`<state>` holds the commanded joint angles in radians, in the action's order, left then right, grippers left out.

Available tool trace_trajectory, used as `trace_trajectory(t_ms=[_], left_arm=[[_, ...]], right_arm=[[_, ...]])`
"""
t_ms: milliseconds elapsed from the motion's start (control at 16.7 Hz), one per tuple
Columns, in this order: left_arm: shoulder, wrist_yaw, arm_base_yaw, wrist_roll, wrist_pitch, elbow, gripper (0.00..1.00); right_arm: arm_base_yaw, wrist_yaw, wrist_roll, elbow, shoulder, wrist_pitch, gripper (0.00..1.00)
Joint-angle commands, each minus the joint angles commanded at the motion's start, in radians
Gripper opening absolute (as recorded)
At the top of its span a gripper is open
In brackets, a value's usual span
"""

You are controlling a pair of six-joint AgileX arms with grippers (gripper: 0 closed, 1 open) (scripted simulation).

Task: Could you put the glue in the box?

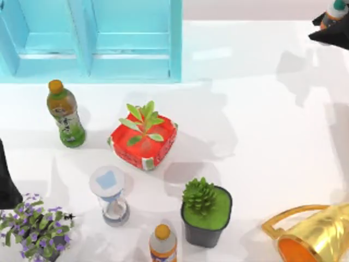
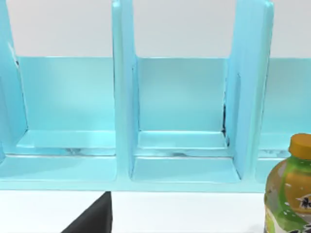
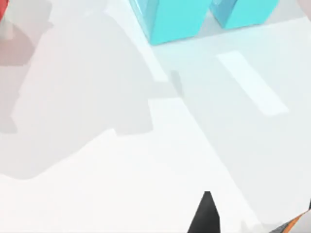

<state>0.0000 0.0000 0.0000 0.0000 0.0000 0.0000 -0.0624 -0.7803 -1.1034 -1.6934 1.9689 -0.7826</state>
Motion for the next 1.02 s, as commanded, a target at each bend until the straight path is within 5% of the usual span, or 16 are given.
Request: trace_trajectory(t_ms=[600,1020], left_arm=[[0.000,0.000,0.000,0.000,0.000,0.000,1.00],[0.000,0.000,0.000,0.000,0.000,0.000,1.00]], right_arm=[[-0.540,0.198,0.399,0.716,-0.588,0.403,0.00],[-0.688,0.240,0.566,1.042,-0.780,0.478,0.00]])
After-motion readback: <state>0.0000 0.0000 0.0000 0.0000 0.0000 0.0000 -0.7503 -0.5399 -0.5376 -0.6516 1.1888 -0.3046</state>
